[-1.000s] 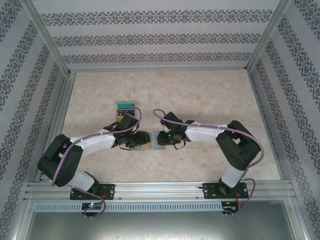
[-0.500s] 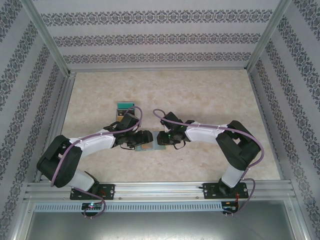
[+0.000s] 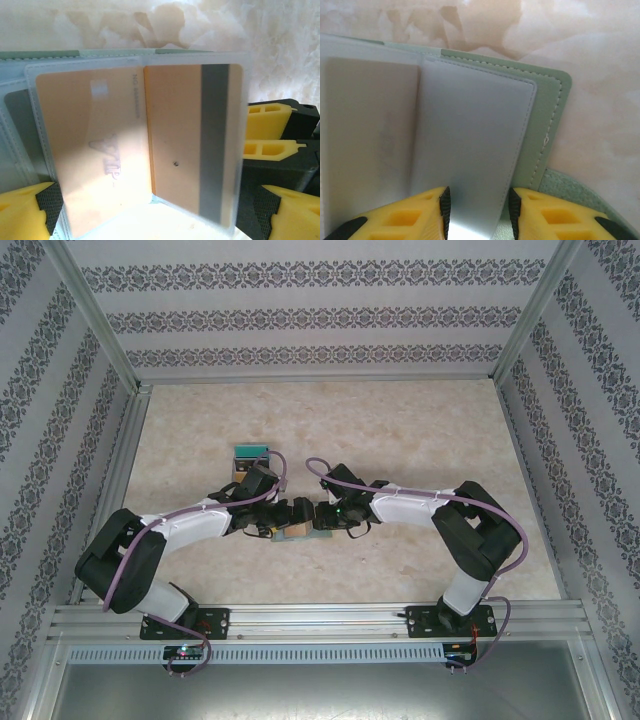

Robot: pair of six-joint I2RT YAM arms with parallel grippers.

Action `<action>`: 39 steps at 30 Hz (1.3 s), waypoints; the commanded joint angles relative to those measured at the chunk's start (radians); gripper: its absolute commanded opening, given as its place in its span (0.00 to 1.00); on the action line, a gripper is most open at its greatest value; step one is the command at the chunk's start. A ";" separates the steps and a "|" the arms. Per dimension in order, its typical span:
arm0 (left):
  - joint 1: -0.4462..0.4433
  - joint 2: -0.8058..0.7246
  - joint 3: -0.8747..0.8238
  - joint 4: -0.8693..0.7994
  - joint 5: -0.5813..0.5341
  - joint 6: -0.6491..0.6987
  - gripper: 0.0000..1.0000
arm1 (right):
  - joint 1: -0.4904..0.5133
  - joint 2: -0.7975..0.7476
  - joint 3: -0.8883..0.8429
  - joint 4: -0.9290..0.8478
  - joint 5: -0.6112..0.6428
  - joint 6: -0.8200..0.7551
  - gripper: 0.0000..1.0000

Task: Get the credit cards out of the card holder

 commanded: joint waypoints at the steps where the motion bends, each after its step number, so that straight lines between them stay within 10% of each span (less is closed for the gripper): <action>1: -0.020 0.011 0.007 0.056 0.038 0.002 1.00 | 0.006 0.017 -0.012 -0.014 0.035 0.003 0.41; 19: 0.019 -0.103 0.069 -0.131 -0.063 0.064 0.97 | -0.071 -0.149 -0.041 -0.066 0.101 0.015 0.42; 39: -0.004 0.076 0.108 0.012 0.036 -0.107 0.10 | -0.050 -0.099 -0.001 -0.058 0.089 -0.023 0.20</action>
